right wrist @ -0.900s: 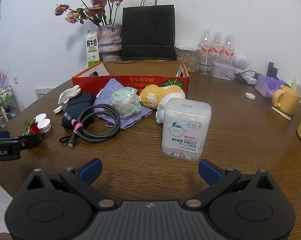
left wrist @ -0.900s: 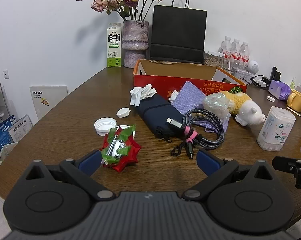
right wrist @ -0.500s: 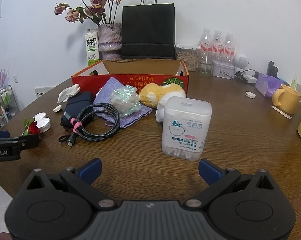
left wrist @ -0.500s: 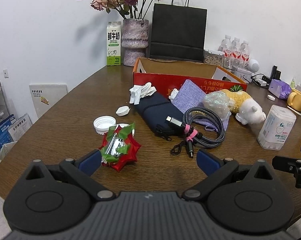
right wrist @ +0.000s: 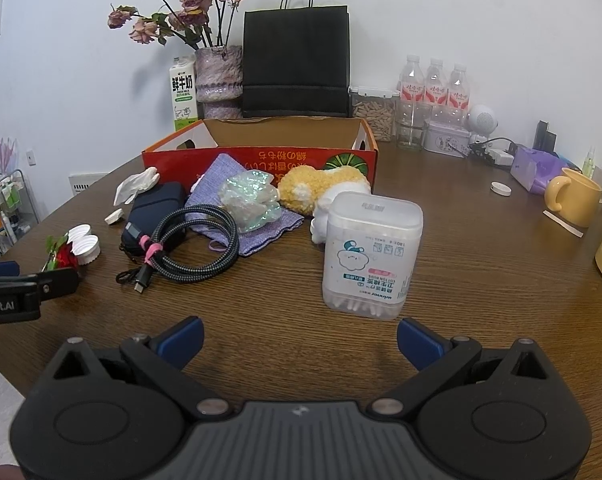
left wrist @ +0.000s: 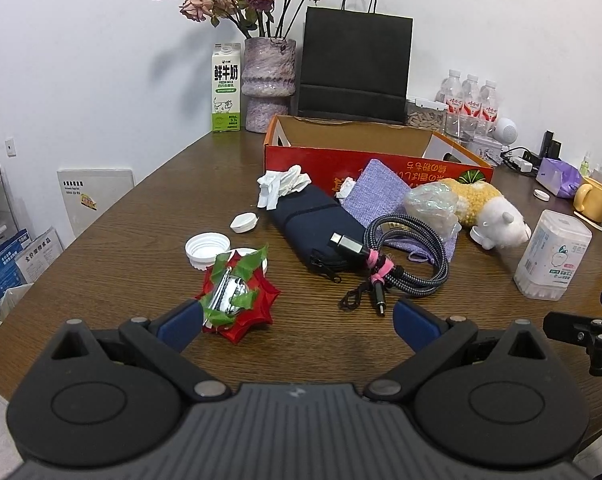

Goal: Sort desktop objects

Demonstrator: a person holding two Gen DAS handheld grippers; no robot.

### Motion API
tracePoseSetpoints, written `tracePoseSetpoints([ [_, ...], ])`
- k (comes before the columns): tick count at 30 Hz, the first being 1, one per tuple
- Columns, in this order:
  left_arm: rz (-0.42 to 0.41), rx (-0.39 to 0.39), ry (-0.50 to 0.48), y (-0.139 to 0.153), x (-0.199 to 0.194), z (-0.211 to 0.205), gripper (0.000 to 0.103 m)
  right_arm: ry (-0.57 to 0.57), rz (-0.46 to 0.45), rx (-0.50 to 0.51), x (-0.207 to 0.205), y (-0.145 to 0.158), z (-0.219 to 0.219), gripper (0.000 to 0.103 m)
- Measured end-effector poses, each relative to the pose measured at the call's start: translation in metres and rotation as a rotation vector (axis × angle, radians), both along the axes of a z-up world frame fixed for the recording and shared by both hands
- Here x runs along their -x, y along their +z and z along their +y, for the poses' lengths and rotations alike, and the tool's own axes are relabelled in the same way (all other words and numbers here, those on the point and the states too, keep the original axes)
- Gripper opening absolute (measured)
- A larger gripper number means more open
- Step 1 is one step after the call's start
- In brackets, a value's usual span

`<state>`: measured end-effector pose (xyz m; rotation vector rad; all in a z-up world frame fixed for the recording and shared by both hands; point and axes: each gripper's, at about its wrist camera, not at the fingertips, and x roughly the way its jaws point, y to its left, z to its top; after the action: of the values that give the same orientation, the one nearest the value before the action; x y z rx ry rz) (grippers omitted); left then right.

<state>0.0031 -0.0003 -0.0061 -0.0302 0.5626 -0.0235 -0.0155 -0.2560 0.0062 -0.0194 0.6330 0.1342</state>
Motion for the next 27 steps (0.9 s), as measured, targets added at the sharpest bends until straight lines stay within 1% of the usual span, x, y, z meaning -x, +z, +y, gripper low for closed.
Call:
tracePoseSetpoints([
  [27,0.009,-0.002,0.006,-0.0014,-0.0050,0.0012,0.103,-0.007,0.014,0.002,-0.0058,-0.0008,-0.0005,0.103],
])
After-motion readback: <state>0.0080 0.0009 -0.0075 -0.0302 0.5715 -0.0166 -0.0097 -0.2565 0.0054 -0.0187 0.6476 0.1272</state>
